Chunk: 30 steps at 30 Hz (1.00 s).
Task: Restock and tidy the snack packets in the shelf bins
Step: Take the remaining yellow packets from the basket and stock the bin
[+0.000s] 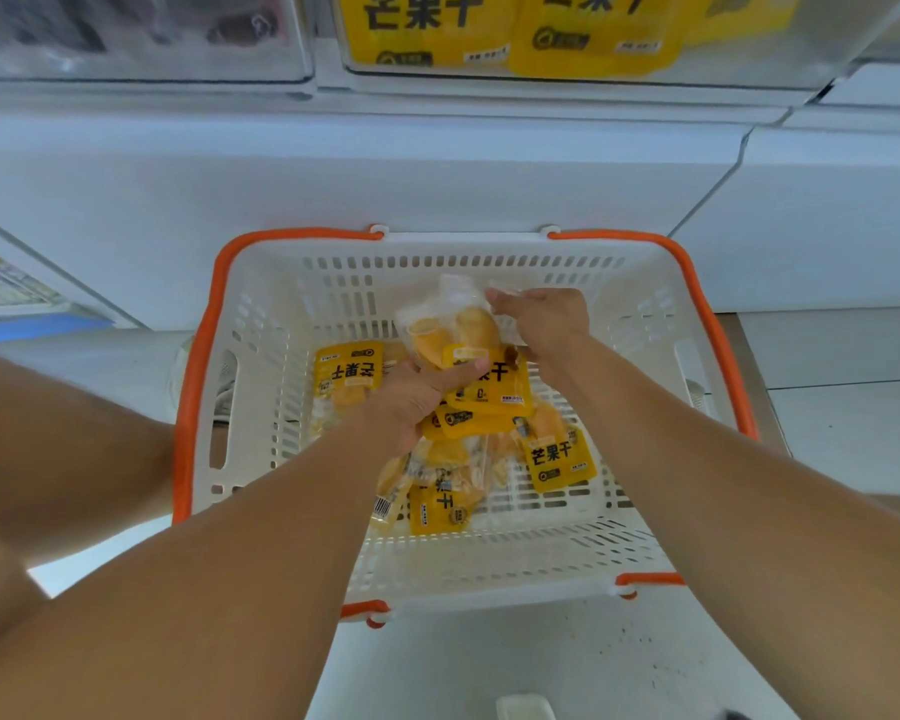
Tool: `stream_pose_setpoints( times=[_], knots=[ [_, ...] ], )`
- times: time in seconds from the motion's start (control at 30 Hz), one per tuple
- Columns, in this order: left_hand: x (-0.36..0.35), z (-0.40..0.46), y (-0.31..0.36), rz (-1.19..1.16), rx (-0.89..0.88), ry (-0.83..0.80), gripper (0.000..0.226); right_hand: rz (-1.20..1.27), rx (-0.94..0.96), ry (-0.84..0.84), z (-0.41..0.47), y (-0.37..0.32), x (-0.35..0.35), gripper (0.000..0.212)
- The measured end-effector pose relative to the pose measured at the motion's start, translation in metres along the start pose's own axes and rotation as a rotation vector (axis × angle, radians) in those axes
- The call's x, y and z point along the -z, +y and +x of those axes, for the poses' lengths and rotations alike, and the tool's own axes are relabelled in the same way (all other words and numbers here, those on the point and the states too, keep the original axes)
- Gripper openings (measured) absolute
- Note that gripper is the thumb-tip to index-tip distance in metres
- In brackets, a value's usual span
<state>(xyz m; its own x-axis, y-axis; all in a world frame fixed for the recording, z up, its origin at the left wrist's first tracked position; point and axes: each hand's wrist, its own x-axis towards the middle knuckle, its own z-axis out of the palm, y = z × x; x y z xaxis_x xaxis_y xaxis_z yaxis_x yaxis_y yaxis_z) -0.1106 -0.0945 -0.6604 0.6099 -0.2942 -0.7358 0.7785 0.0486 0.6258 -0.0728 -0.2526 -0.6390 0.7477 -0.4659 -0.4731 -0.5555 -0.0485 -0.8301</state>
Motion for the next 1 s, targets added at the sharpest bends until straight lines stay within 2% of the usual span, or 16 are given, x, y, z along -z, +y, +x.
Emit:
stream_pose_setpoints(
  times=[0.03, 0.1, 0.17, 0.23, 0.3, 0.37, 0.43, 0.5, 0.6, 0.67, 0.7, 0.77, 0.83, 0.93, 1.0],
  knots=[
    [0.001, 0.004, -0.002, 0.012, 0.002, 0.03, 0.102, -0.01, -0.003, -0.008, -0.001, 0.0, 0.0, 0.034],
    [0.001, 0.009, -0.001, 0.037, 0.004, 0.063, 0.111, 0.022, 0.026, -0.065, -0.003, 0.004, 0.0, 0.028],
    [-0.006, 0.001, 0.01, 0.075, -0.015, 0.039, 0.089, 0.064, 0.008, -0.137, -0.007, 0.007, -0.007, 0.021],
    [-0.013, -0.003, 0.021, 0.183, -0.074, 0.003, 0.061, 0.082, -0.081, -0.148, -0.008, 0.009, -0.014, 0.049],
    [-0.019, -0.005, 0.033, 0.33, -0.159, -0.018, 0.047, 0.132, -0.099, -0.12, -0.012, 0.002, -0.012, 0.054],
    [-0.025, -0.011, 0.047, 0.435, -0.252, -0.011, 0.044, 0.245, -0.116, -0.167, -0.017, -0.013, 0.001, 0.064],
    [-0.033, -0.021, 0.06, 0.515, -0.361, -0.042, 0.047, 0.256, -0.079, -0.294, -0.023, -0.034, 0.027, 0.08],
    [-0.045, -0.034, 0.075, 0.53, -0.451, -0.095, 0.05, 0.103, 0.031, -0.468, -0.03, -0.067, 0.064, 0.071],
    [-0.073, -0.063, 0.103, 0.592, -0.591, -0.187, 0.06, -0.295, 0.17, -0.702, -0.047, -0.137, 0.13, 0.064],
    [-0.102, -0.084, 0.123, 0.806, -0.717, -0.207, 0.064, -0.578, 0.242, -0.78, -0.067, -0.189, 0.167, 0.048],
    [-0.118, -0.097, 0.133, 0.906, -0.799, -0.19, 0.064, -0.715, 0.308, -0.786, -0.079, -0.213, 0.184, 0.048],
    [-0.148, -0.121, 0.155, 0.983, -1.042, -0.097, 0.063, -0.924, 0.543, -0.71, -0.106, -0.252, 0.206, 0.06],
    [-0.173, -0.147, 0.184, 0.948, -1.292, 0.03, 0.062, -1.023, 0.812, -0.509, -0.135, -0.28, 0.222, 0.065],
    [-0.198, -0.174, 0.238, 0.877, -1.453, 0.102, 0.059, -0.873, 1.21, -0.165, -0.157, -0.297, 0.246, 0.059],
    [-0.209, -0.181, 0.268, 0.927, -1.502, 0.076, 0.063, -0.765, 1.319, -0.073, -0.151, -0.304, 0.255, 0.054]
  ],
)
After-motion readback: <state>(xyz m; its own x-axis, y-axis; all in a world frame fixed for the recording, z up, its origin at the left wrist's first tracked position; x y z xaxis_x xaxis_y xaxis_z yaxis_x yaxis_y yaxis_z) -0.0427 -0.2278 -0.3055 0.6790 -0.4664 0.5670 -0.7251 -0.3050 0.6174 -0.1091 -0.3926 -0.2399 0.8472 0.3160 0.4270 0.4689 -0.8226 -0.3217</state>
